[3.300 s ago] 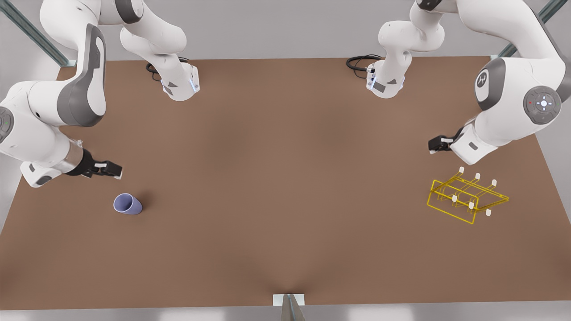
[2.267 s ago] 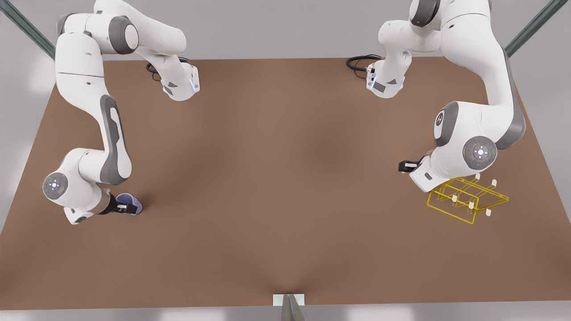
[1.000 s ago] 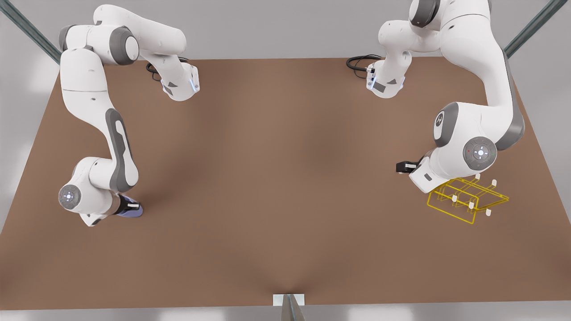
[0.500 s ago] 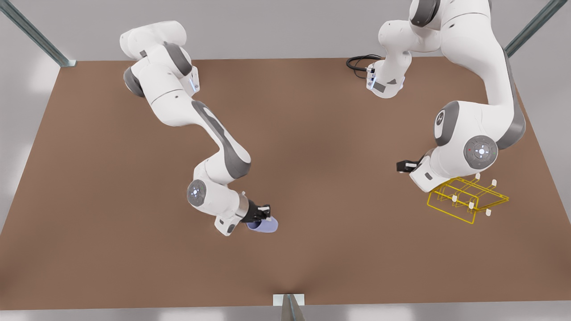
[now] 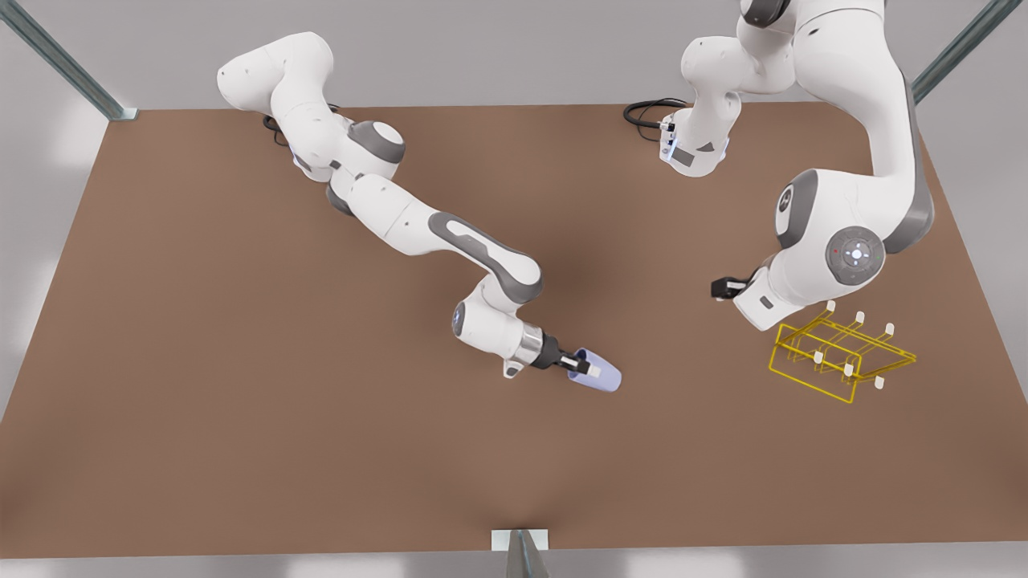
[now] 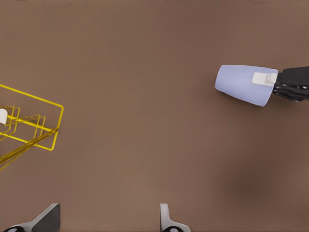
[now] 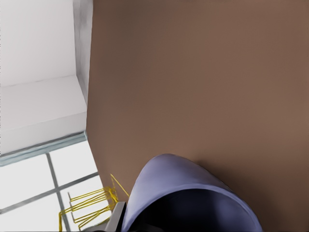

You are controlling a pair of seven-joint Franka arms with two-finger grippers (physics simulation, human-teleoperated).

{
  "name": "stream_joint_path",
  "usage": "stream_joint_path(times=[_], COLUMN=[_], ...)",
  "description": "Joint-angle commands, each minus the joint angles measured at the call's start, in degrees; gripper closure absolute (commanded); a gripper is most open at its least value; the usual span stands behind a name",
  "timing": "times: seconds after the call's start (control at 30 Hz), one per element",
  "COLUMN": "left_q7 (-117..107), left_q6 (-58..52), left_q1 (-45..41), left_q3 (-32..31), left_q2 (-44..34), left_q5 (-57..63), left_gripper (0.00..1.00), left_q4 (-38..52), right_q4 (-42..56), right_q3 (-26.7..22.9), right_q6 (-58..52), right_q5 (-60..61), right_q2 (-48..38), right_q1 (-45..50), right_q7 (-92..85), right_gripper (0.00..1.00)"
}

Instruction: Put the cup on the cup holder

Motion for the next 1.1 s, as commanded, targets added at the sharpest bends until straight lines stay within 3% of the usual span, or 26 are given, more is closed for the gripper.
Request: stream_joint_path(times=[0.0, 0.03, 0.07, 0.23, 0.33, 0.47, 0.57, 0.6, 0.63, 0.67, 0.7, 0.77, 0.83, 0.87, 0.93, 1.07], left_q7=[-0.13, -0.13, -0.13, -0.13, -0.3, -3.56, -3.47, -3.47, -3.56, -3.82, -9.76, -57.4, -80.44, -89.24, -104.62, -150.32], left_q6=[3.54, 3.63, 3.71, 3.8, 3.54, 3.62, 3.71, 3.71, 3.71, 3.8, 3.63, 1.43, 1.43, 1.43, 2.83, 19.79], left_q1=[0.0, 0.0, 0.09, 0.09, 0.09, 0.0, 0.0, 0.0, 0.0, 0.0, -0.69, -10.8, -16.78, -18.98, -19.68, -19.86], left_q3=[-0.01, -0.01, -0.01, -0.01, 0.08, -0.01, -0.01, -0.01, -0.01, -0.01, -0.1, -0.01, 0.17, 0.17, -0.01, -0.71], left_q2=[-0.04, 0.13, 0.13, 0.13, -0.04, -0.31, -0.04, -0.04, 0.04, 0.04, 0.22, 6.98, 15.68, 19.99, 26.94, 29.66], left_q5=[0.19, 0.19, 0.19, 0.19, 0.19, 0.19, 0.19, 0.19, 0.19, 0.19, 0.01, 0.36, 1.32, 2.21, 2.03, 0.8], left_gripper=[0.0, 0.0, 0.0, 0.0, 0.0, 0.0, 0.0, 0.0, 0.0, 0.0, 0.0, 0.0, 0.0, 0.0, 0.0, 0.0], left_q4=[-0.21, -0.21, -0.21, -0.21, -0.65, -2.24, -2.24, -2.24, -2.24, -2.24, -1.8, 4.26, 10.06, 14.19, 21.49, 20.88], right_q4=[-0.12, -0.29, -0.82, -6.26, -15.75, -31.84, -33.78, -34.13, -36.67, -44.67, -49.06, -49.51, -58.65, -58.92, -48.47, -43.54], right_q3=[0.69, 0.78, 0.78, 1.13, -4.4, -16.53, -27.86, -35.51, -39.03, -39.3, -39.13, -39.56, -39.21, -38.95, -37.98, -37.63], right_q6=[7.52, 7.53, 9.02, 8.85, 8.59, -6.25, -31.83, -42.2, -50.29, -50.74, -52.14, -61.63, -63.75, -65.15, -73.24, -72.8], right_q5=[-1.12, -1.65, -1.91, -2.53, -2.97, -2.62, -2.8, -2.8, -3.06, -6.12, -16.04, -25.03, -25.38, -25.65, -25.74, -25.38], right_q2=[0.45, 0.55, 0.37, -2.26, -8.24, -23.0, -31.96, -37.94, -44.26, -53.31, -60.34, -70.72, -78.99, -78.91, -73.02, -72.67], right_q1=[0.04, 0.13, 0.13, -2.07, -3.48, -6.46, -6.82, -7.6, -11.11, -17.88, -23.85, -28.0, -31.16, -31.43, -32.39, -32.57], right_q7=[14.49, 14.67, 14.58, 14.41, 12.47, 8.34, -0.35, -4.75, -8.35, -12.04, -18.01, -21.37, -21.1, -21.1, -21.1, -21.63], right_gripper=[0.73, 0.62, 0.0, 0.0, 0.0, 0.0, 0.0, 0.0, 0.0, 0.0, 0.0, 0.0, 0.0, 0.0, 0.0, 0.0])
